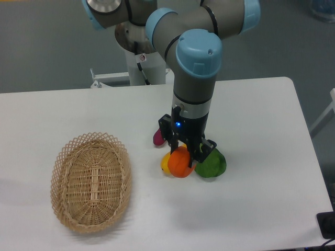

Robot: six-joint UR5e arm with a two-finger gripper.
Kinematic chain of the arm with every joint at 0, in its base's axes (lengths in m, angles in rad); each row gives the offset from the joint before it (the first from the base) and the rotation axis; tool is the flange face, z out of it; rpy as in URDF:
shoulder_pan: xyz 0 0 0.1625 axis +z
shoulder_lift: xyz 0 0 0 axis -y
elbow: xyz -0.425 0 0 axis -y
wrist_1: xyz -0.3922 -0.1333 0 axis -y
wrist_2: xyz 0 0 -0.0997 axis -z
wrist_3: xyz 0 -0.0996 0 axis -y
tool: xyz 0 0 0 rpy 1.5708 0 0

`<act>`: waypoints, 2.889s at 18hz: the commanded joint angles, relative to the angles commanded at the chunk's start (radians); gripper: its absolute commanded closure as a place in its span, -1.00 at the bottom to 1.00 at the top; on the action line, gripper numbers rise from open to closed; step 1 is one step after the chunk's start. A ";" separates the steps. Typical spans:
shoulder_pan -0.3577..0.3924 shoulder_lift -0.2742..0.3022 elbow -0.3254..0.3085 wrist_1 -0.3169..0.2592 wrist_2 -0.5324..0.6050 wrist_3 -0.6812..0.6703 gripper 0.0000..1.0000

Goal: Place the orange on the table

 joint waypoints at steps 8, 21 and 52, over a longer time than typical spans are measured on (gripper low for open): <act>0.047 0.009 0.001 0.000 -0.008 0.000 0.26; 0.066 -0.158 -0.084 0.296 0.020 0.014 0.26; -0.051 -0.272 -0.172 0.405 0.158 -0.124 0.02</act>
